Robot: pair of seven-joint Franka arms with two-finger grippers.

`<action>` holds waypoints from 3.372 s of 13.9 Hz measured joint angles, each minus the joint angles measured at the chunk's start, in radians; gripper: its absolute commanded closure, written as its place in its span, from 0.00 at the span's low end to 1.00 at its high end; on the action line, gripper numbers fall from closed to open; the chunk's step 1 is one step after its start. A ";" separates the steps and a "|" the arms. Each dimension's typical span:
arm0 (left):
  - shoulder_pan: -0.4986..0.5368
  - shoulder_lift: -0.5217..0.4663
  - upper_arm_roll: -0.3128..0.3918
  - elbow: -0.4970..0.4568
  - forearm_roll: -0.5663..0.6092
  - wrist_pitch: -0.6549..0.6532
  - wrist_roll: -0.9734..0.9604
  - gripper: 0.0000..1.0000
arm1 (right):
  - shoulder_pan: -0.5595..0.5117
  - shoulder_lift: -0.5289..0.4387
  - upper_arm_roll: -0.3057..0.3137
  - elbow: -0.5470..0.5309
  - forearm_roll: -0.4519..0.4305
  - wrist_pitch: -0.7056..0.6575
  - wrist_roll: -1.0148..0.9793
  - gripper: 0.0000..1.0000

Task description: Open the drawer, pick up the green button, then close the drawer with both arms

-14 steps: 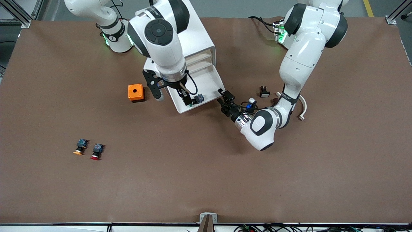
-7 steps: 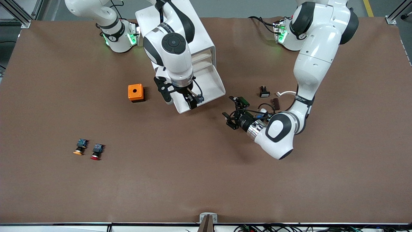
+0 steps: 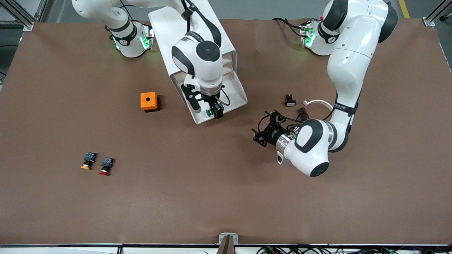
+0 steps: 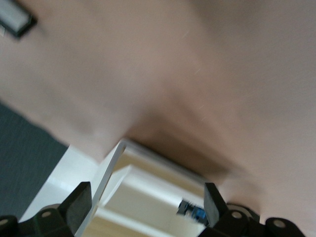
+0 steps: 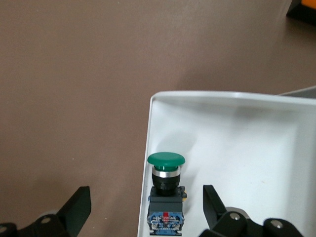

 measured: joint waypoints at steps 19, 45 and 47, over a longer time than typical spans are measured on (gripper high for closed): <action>-0.173 -0.086 -0.001 0.001 0.590 0.566 0.094 0.00 | 0.043 0.043 -0.009 -0.027 -0.047 0.074 0.039 1.00; -0.354 -0.135 -0.096 -0.221 0.646 0.683 0.019 0.00 | -0.527 0.026 -0.030 -0.016 -0.048 0.179 -1.412 1.00; -0.370 -0.136 -0.102 -0.227 0.646 0.683 -0.005 0.00 | -0.561 0.065 -0.031 -0.018 -0.048 0.234 -1.455 1.00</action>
